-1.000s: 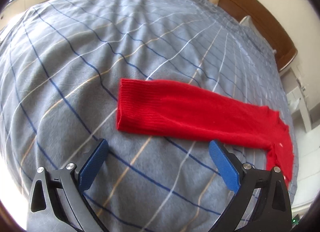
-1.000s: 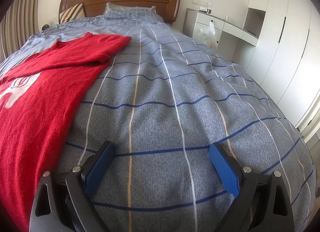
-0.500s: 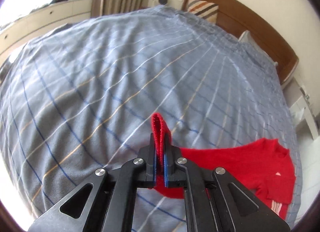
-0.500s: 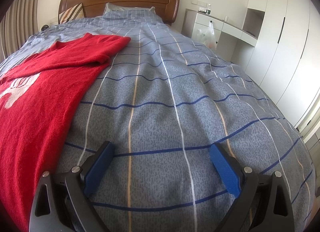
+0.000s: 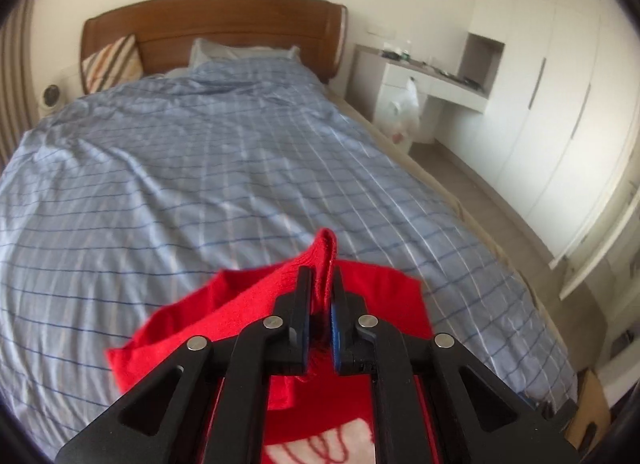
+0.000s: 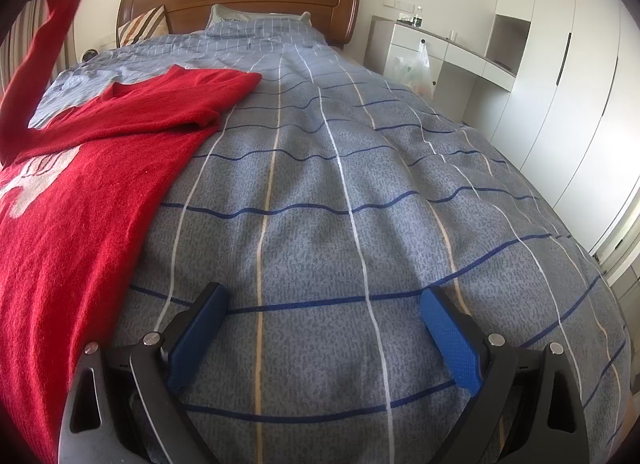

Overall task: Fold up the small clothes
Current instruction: 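Grasp the other sleeve cuff with the left tool and fold it across the body, then open the left tool and move both tools to the sweater hem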

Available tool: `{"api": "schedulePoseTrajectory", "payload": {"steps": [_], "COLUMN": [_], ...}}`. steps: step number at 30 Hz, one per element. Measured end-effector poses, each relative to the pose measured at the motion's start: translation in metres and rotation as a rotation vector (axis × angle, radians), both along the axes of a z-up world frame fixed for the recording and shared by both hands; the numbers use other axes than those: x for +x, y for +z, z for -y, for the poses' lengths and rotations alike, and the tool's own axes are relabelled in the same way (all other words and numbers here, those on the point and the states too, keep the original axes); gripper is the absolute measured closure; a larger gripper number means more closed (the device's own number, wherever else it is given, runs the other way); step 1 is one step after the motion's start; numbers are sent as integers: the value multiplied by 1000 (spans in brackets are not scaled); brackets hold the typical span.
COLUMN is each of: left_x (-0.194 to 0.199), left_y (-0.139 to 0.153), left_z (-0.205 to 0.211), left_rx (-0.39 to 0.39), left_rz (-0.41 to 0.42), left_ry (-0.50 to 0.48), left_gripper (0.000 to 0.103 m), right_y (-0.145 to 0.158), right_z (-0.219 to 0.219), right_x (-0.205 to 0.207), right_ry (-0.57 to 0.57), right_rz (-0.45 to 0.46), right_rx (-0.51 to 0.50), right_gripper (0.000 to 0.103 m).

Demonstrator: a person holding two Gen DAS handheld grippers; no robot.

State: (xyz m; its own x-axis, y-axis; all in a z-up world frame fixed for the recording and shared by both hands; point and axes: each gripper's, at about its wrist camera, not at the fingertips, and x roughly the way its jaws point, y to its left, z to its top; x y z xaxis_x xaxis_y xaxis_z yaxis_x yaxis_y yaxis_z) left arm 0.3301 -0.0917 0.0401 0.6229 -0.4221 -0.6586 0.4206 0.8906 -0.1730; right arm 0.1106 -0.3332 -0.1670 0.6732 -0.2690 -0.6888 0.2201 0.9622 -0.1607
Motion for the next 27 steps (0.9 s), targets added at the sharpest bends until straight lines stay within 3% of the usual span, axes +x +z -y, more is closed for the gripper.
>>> {"api": "schedulePoseTrajectory", "payload": {"steps": [1,2,3,7,10,16,22,27], "left_x": [-4,-11,-20,-79,-126,-193,-239,-253], "left_y": [-18,-36,-55,-106,-121,-122,-110,-95], "left_z": [18,33,43,45,6,-98,-155,-152], "left_rx": [19,43,68,154,196,225,215,200], "left_rz": [-35,-72,-95,-152,-149,-109,-88,-80], "left_ry": [-39,-59,-63,-89,-39,208,391,397], "left_gripper": [63,28,19,17,17,12,9,9], "right_y": [0,0,0,0,0,8,71,128], "right_z": [0,0,0,0,0,0,-27,-77], "right_x": [0,0,0,0,0,0,-26,-51], "right_ry": [0,0,0,0,0,-15,-74,8], "right_rz": [0,0,0,0,0,-25,-35,-11], "right_rx": [-1,0,0,0,1,26,43,-37], "right_gripper": [7,7,7,7,7,7,7,7]}}
